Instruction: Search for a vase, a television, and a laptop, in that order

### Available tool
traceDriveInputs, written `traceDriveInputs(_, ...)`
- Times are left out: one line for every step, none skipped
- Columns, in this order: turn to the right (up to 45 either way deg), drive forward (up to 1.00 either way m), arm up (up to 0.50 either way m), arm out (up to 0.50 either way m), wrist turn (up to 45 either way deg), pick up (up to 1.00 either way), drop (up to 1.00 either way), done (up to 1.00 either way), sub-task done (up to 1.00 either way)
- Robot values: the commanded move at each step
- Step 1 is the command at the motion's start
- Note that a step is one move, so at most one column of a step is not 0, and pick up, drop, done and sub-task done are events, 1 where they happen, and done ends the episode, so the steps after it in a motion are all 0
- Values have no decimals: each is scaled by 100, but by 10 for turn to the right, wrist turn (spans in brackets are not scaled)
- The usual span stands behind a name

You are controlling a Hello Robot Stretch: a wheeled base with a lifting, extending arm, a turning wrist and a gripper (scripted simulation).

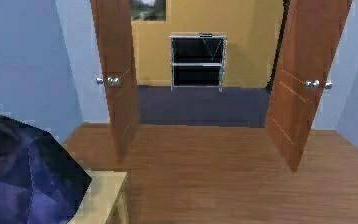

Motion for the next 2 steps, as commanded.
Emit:
traceDriveInputs(450, 0, 0, 0, 0, 0, 0, 0, 0)
traceDriveInputs(450, 0, 0, 0, 0, 0, 0, 0, 0)
